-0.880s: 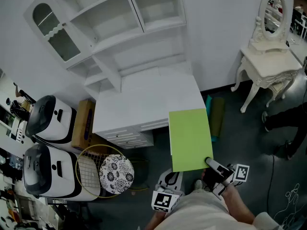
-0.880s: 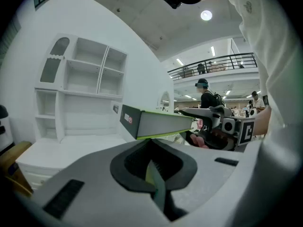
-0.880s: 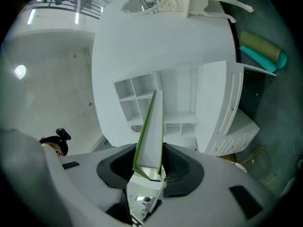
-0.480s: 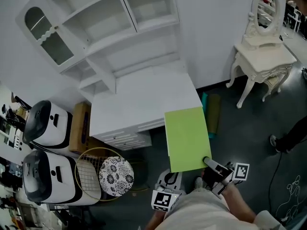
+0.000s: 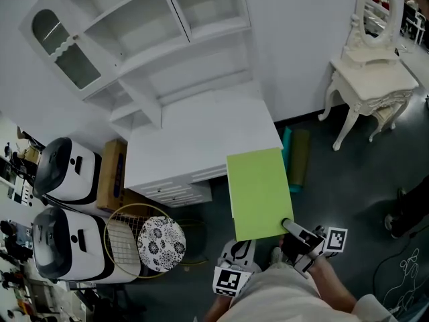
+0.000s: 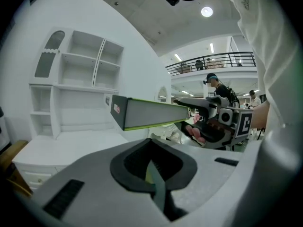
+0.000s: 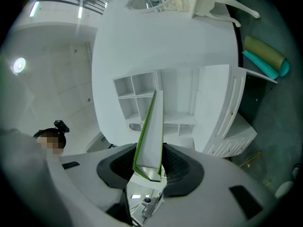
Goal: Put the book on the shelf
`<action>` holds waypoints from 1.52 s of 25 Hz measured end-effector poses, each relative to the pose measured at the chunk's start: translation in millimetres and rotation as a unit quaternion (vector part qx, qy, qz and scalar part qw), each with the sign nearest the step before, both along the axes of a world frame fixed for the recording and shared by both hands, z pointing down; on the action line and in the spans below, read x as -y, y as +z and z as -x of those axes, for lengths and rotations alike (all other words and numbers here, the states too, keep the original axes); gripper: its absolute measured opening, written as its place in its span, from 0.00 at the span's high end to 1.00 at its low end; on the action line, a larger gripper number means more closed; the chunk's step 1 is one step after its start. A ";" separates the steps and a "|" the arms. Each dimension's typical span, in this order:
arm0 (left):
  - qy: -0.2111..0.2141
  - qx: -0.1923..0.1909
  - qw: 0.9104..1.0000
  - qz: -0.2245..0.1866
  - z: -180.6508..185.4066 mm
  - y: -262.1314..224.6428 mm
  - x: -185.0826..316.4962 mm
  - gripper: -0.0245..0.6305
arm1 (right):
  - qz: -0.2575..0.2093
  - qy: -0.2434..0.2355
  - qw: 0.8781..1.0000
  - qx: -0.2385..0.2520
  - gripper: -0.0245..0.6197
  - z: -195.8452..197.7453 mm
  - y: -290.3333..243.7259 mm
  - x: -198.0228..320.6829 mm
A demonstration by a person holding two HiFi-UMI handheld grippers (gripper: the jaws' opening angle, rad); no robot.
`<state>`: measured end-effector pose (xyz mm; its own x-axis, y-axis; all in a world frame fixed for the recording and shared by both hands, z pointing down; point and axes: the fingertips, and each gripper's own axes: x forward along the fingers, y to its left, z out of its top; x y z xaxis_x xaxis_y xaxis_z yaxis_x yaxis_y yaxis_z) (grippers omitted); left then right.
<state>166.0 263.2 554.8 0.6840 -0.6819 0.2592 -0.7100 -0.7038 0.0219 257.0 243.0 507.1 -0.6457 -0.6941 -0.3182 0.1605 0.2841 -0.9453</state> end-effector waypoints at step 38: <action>-0.076 -0.014 0.997 -0.008 123.2 -11.0 87.3 0.96 | 0.018 -0.068 0.998 -0.010 0.71 128.3 -3.1 94.6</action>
<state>42.8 175.9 543.8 0.5793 -0.7819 0.2302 -0.8077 -0.5886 0.0335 128.7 148.4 503.9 -0.7400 -0.6107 -0.2818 0.1768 0.2276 -0.9576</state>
